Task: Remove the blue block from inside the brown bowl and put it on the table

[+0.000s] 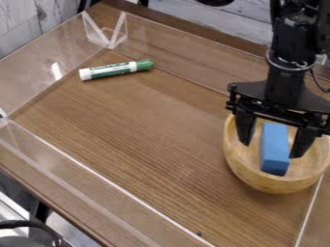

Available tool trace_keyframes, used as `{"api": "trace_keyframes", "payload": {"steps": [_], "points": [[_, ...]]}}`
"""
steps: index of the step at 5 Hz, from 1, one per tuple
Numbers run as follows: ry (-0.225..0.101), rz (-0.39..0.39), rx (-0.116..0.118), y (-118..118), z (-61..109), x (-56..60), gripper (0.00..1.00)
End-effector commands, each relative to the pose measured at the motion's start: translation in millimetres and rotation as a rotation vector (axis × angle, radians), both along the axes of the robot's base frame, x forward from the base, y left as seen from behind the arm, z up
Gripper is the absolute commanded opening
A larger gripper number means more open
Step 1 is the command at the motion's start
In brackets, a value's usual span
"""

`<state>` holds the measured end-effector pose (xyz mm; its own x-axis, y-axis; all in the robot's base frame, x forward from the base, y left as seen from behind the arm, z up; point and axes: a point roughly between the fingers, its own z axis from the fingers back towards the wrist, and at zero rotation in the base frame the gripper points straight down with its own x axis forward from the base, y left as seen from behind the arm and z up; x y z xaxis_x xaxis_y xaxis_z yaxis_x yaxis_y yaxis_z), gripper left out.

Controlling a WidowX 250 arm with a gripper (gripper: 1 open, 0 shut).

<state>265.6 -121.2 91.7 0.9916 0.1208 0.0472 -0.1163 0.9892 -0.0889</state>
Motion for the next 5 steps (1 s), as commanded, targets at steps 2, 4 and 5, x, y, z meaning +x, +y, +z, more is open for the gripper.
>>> {"api": "trace_keyframes", "payload": {"steps": [2,4,5], "points": [[-0.053,0.011,-0.011,-3.8,4.7,6.6,1.0],[-0.066,0.027,-0.008,-4.5,2.1,7.6,1.0],[-0.072,0.035,-0.006,-4.5,1.2,7.7,1.0]]}}
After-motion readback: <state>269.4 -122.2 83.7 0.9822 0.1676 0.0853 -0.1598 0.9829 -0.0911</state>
